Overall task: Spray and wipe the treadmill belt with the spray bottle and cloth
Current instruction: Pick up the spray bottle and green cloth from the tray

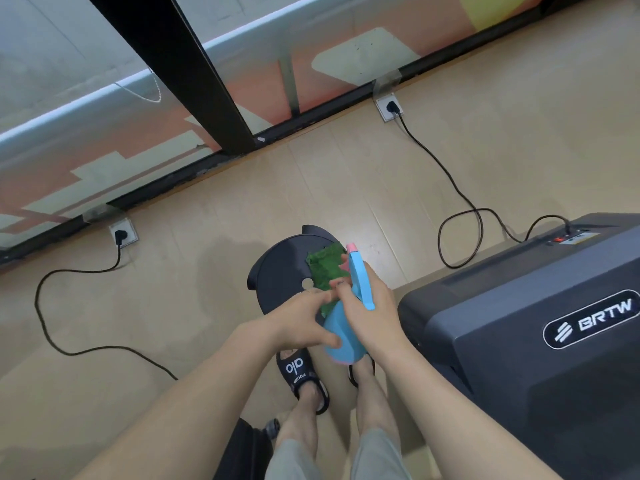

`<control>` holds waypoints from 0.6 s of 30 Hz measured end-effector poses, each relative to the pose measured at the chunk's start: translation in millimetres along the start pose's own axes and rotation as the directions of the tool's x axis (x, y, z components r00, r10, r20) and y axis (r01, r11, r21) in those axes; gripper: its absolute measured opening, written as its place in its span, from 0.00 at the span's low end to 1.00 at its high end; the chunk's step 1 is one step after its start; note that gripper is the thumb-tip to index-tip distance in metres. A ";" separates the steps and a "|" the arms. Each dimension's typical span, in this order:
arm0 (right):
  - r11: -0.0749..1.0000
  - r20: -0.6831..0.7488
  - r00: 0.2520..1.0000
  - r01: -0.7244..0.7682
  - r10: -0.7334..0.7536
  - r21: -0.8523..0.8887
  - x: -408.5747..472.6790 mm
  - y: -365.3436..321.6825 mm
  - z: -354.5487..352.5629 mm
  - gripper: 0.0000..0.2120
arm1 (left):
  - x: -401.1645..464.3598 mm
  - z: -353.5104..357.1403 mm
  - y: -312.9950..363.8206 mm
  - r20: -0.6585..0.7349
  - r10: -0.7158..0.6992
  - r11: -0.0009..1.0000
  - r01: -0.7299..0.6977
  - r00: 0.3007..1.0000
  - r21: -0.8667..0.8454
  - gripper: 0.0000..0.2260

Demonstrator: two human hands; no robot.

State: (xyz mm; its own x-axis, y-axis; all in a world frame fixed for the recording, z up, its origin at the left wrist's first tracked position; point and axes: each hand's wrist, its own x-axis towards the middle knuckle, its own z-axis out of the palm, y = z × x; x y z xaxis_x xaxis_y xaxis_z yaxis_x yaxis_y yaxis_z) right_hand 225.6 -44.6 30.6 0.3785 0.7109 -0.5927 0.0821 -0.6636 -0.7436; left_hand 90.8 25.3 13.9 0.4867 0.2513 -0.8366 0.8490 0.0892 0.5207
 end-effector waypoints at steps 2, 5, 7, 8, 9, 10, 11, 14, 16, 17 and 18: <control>0.999 -0.076 0.996 -0.043 0.044 0.027 6.9 10.5 -4.0 0.10 | 14.6 -4.0 -4.2 -0.070 -0.104 0.992 0.098 0.992 -0.081 0.33; 0.994 -0.178 0.980 -0.081 0.092 0.067 20.5 28.0 -14.1 0.07 | 43.2 -9.0 -18.0 -0.210 -0.239 0.957 0.194 0.948 -0.214 0.29; 0.996 -0.189 0.978 -0.078 0.085 0.042 29.6 40.3 -18.3 0.08 | 65.9 -10.3 -28.1 -0.268 -0.285 0.943 0.220 0.920 -0.248 0.25; 0.996 -0.192 0.978 -0.081 0.085 0.029 33.7 45.2 -19.2 0.08 | 77.8 -10.4 -33.5 -0.281 -0.308 0.934 0.233 0.909 -0.270 0.26; 0.996 -0.194 0.977 -0.081 0.085 0.026 37.9 50.7 -19.5 0.08 | 89.3 -9.6 -36.4 -0.278 -0.335 0.920 0.250 0.900 -0.301 0.27; 0.997 -0.196 0.977 -0.076 0.081 0.031 42.6 56.5 -19.5 0.07 | 102.6 -7.1 -39.8 -0.273 -0.357 0.907 0.263 0.893 -0.328 0.29; 0.997 -0.200 0.977 -0.073 0.079 0.036 47.6 62.5 -18.6 0.08 | 114.7 -4.2 -42.1 -0.267 -0.370 0.898 0.269 0.890 -0.348 0.31; 0.996 -0.199 0.977 -0.073 0.080 0.042 58.9 77.3 -14.5 0.09 | 144.7 11.5 -47.1 -0.259 -0.403 0.872 0.283 0.878 -0.398 0.34; 0.997 -0.198 0.977 -0.067 0.074 0.044 63.9 84.1 -9.0 0.08 | 161.1 22.2 -51.4 -0.273 -0.450 0.832 0.288 0.850 -0.474 0.34; 0.997 -0.197 0.978 -0.061 0.068 0.044 66.4 87.3 -5.4 0.07 | 168.6 26.0 -53.6 -0.291 -0.478 0.807 0.284 0.829 -0.517 0.32; 0.997 -0.193 0.979 -0.057 0.065 0.044 68.8 89.1 -1.6 0.07 | 175.4 28.4 -55.8 -0.318 -0.512 0.787 0.288 0.798 -0.545 0.30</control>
State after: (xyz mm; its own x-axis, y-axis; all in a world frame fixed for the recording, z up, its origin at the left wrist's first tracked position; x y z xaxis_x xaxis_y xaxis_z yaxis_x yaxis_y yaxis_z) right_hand 260.4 -55.2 -75.9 0.5536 0.6082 -0.5688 0.0194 -0.6923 -0.7213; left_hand 134.5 37.0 -166.7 -0.1118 0.4614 -0.8801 0.6966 0.6680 0.2617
